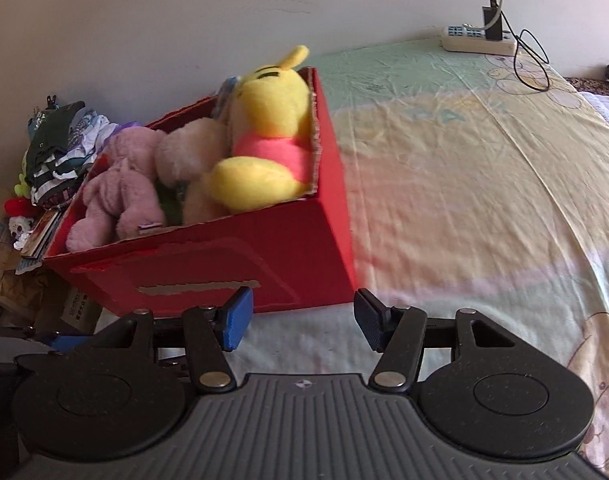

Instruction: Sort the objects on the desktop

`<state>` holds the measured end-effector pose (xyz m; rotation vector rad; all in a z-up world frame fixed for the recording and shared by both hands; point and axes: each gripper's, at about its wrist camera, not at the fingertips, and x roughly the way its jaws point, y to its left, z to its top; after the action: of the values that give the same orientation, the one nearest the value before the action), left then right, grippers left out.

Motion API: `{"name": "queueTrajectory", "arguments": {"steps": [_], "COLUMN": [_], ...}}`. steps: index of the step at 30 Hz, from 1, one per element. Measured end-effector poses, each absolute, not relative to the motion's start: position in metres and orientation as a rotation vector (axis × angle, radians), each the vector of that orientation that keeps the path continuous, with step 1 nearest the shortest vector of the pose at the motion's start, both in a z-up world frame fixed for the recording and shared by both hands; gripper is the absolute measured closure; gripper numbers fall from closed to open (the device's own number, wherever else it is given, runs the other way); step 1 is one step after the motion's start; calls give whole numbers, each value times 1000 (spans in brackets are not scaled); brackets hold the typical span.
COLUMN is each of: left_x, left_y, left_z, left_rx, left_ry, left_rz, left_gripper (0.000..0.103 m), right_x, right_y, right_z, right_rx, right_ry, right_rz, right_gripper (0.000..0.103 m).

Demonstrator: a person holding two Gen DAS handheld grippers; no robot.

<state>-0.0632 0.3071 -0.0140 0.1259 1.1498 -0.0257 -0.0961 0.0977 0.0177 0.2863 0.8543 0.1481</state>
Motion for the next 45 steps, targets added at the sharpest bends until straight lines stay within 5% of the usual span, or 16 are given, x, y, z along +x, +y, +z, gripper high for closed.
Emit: {"name": "queueTrajectory", "arguments": {"steps": [24,45], "left_x": [-23,25], "left_y": [348,350], "left_z": [55,56], "left_rx": [144,102], "left_ry": [964,1024], "left_rz": [-32,-21], "left_gripper": [3,3], "right_x": [-77,-13], "right_y": [150,161], "right_z": [83,94], "right_rx": [281,170], "right_ry": [671,791], "right_rz": [174,17], "right_gripper": [43,18]}}
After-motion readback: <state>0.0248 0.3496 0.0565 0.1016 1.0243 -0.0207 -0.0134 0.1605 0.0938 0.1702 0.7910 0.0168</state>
